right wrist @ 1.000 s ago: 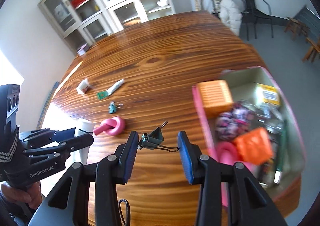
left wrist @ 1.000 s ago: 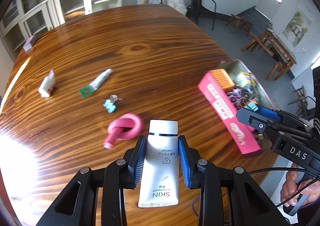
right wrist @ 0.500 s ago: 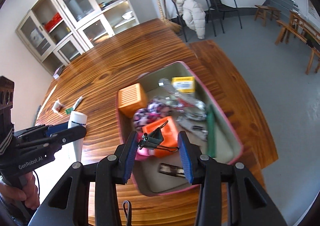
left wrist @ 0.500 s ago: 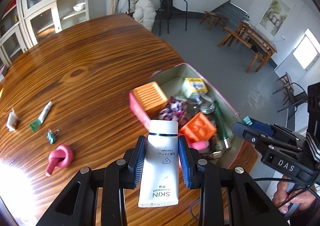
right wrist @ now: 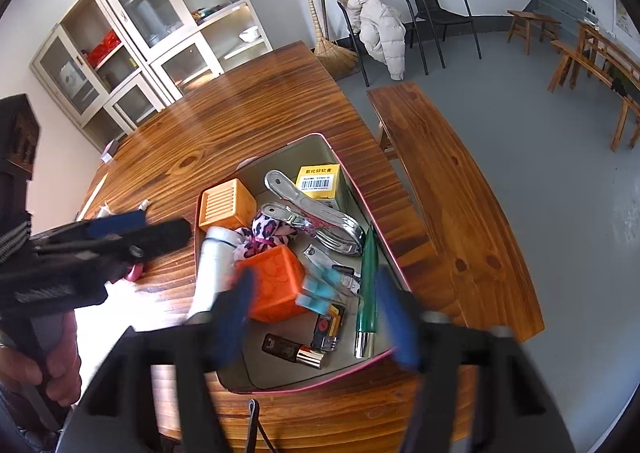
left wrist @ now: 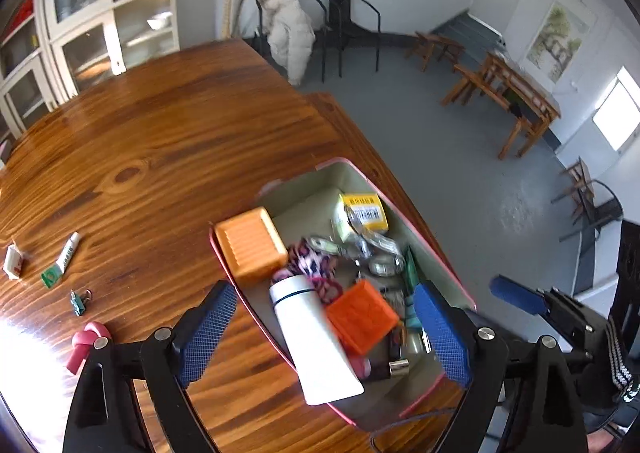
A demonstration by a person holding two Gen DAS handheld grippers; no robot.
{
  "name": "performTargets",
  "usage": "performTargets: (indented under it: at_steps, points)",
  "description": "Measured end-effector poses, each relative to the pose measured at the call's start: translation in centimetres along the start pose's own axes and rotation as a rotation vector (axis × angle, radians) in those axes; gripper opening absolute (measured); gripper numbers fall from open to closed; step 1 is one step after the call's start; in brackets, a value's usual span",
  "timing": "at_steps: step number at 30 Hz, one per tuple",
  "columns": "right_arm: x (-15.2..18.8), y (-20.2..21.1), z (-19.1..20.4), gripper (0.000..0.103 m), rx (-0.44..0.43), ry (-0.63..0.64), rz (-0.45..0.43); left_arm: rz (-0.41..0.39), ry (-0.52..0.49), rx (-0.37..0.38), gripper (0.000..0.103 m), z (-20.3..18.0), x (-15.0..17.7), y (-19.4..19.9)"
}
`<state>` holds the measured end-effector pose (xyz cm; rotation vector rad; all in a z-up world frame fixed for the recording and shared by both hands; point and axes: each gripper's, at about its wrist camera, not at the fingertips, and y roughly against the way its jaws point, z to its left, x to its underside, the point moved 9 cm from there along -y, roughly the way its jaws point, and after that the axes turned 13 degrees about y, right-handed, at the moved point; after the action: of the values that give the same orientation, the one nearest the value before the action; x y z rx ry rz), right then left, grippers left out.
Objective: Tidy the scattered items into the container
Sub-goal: 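Carry the white tube and binder clip over the pink tin and release both, then withdraw both open tools from the tin toward the remaining items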
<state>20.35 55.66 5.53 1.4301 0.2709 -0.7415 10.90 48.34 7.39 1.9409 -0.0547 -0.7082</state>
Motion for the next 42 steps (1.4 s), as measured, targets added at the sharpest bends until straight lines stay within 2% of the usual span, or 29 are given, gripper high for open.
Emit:
performTargets:
  at_steps: [10, 20, 26, 42]
  points:
    - [0.9, -0.8, -0.3, 0.082, -0.024, -0.034, 0.025, 0.012, 0.087, -0.068, 0.092, 3.9, 0.6, 0.1]
    - [0.9, -1.5, 2.4, 0.082, -0.047, -0.011, 0.045, 0.013, 0.108, -0.122, 0.092, 7.5, 2.6, 1.6]
    - [0.5, -1.9, 5.5, 0.082, -0.07, 0.043, 0.049, 0.015, 0.157, -0.146, 0.092, 10.9, 3.7, 3.0]
    - [-0.1, -4.6, 16.2, 0.082, -0.156, 0.177, 0.085, 0.005, 0.394, -0.233, 0.092, 24.4, 7.5, 7.6]
